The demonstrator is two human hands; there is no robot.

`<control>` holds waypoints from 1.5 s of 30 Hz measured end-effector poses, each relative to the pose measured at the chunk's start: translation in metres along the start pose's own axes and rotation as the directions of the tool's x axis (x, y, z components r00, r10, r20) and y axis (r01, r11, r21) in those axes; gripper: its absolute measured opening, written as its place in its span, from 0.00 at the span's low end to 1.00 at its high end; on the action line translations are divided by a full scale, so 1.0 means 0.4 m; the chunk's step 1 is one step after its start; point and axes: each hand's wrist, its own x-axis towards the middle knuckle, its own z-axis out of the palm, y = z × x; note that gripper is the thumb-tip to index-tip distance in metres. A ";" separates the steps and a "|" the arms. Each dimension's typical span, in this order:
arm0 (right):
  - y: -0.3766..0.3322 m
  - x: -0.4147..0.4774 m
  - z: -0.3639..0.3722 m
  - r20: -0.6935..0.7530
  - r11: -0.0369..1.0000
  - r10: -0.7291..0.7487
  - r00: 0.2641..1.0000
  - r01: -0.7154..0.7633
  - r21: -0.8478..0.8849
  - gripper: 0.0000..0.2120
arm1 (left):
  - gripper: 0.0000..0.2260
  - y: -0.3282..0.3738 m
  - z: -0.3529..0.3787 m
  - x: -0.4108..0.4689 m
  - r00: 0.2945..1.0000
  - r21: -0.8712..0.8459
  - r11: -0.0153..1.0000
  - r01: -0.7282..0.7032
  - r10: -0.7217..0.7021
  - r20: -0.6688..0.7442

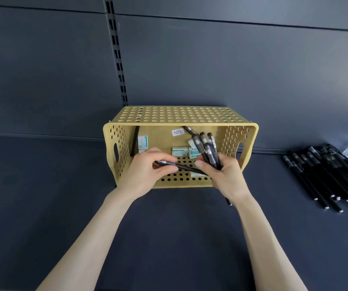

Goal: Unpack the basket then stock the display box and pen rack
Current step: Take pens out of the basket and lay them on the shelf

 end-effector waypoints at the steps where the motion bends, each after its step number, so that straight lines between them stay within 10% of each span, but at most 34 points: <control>1: 0.001 -0.001 0.003 0.064 1.000 0.019 0.998 -0.019 -0.006 0.03 | 0.09 0.006 -0.003 -0.002 1.000 -0.075 0.997 0.003 -0.005 -0.024; 7: -0.003 -0.013 0.011 0.295 0.993 0.108 0.949 -0.088 -0.082 0.11 | 0.19 0.013 0.036 0.001 0.987 -0.354 0.934 0.035 -0.087 -0.133; 12: 0.010 -0.006 0.022 0.117 0.991 0.095 0.989 -0.083 -0.104 0.12 | 0.24 -0.040 0.071 0.022 0.861 -0.031 0.971 0.238 -0.225 -0.457; 19: 0.035 0.007 0.042 -0.043 0.985 0.115 0.992 -0.120 -0.122 0.12 | 0.24 -0.044 0.067 0.069 0.807 0.175 0.892 0.417 -0.275 -0.522; 32: 0.030 0.005 0.038 -0.018 0.996 0.083 0.996 -0.083 -0.012 0.03 | 0.10 -0.046 0.056 0.055 0.929 0.548 0.810 0.212 0.007 -0.370; 36: 0.023 -0.003 0.039 -0.012 0.979 0.103 0.995 -0.099 0.176 0.10 | 0.05 0.016 0.088 0.005 0.951 0.066 0.998 0.008 0.012 -0.309; 39: 0.021 -0.006 0.040 -0.027 0.965 0.087 0.996 -0.077 0.252 0.20 | 0.05 0.056 0.130 -0.015 0.989 -0.314 0.947 0.069 -0.106 -0.100; 45: 0.022 -0.010 0.016 -0.122 0.959 0.114 0.986 -0.077 0.274 0.22 | 0.06 0.048 0.131 -0.009 0.991 -0.349 0.928 0.128 -0.104 0.086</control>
